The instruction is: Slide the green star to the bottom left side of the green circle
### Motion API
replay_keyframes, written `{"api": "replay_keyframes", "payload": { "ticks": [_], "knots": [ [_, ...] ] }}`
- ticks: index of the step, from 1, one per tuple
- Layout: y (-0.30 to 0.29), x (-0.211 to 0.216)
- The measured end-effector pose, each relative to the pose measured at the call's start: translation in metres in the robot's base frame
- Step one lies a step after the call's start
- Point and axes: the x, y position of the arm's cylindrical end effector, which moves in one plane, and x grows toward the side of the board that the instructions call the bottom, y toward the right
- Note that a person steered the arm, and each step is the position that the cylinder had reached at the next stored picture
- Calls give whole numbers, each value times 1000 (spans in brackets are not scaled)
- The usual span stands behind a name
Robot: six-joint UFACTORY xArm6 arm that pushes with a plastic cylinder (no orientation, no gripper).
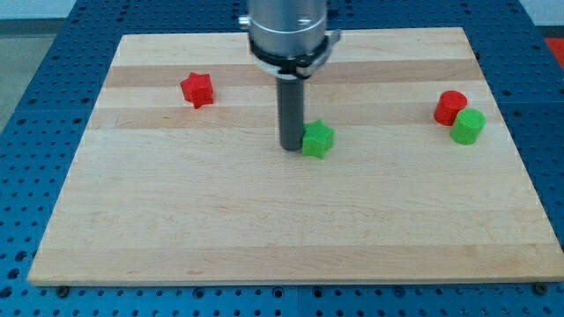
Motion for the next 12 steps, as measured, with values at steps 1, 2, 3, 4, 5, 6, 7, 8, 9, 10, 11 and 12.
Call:
{"api": "replay_keyframes", "payload": {
  "ticks": [1, 2, 3, 4, 5, 6, 7, 8, 9, 10, 11, 12],
  "knots": [
    [32, 0],
    [59, 0],
    [86, 0],
    [107, 0],
    [125, 0],
    [140, 0],
    [152, 0],
    [153, -2],
    [153, -6],
    [160, -6],
    [164, -6],
    [138, -7]
  ]
}}
